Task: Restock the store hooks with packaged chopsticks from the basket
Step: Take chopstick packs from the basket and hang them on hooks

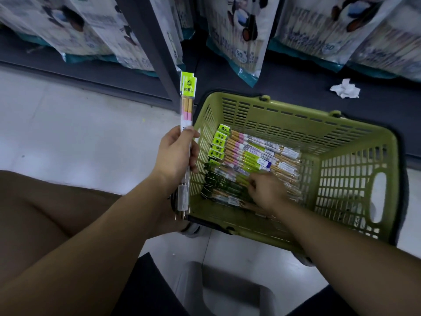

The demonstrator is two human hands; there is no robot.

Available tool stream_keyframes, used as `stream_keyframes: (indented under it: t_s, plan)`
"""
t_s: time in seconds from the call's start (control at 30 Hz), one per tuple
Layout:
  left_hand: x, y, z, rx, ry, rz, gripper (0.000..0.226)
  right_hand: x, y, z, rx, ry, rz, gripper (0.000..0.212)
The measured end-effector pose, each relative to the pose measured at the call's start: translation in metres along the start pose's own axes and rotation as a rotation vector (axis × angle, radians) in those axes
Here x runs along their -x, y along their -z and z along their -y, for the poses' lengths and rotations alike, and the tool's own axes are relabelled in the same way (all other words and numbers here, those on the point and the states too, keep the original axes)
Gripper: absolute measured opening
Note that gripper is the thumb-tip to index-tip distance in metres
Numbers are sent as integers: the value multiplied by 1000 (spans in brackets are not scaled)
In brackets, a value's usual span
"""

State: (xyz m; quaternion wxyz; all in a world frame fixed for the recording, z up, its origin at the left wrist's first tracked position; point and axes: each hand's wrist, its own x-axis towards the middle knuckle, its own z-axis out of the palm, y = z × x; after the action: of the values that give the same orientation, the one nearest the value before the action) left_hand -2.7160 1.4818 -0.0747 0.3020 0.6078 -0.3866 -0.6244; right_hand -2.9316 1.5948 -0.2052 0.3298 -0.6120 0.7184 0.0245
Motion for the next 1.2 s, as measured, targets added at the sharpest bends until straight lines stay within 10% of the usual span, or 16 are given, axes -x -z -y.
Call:
stream_keyframes:
  t_s: [0.93,1.1,1.2]
  plan:
    - [1,-6,2,-93,-48,4,18,-12,16,4,-127,-150,90,9]
    - [1,-12,7,-188,-55,-45,22,-15,70,39,-533,-44,-83,39]
    - [5,-20,6,-123,-70,-71,29,-9,103,82,-747,49,-86,20]
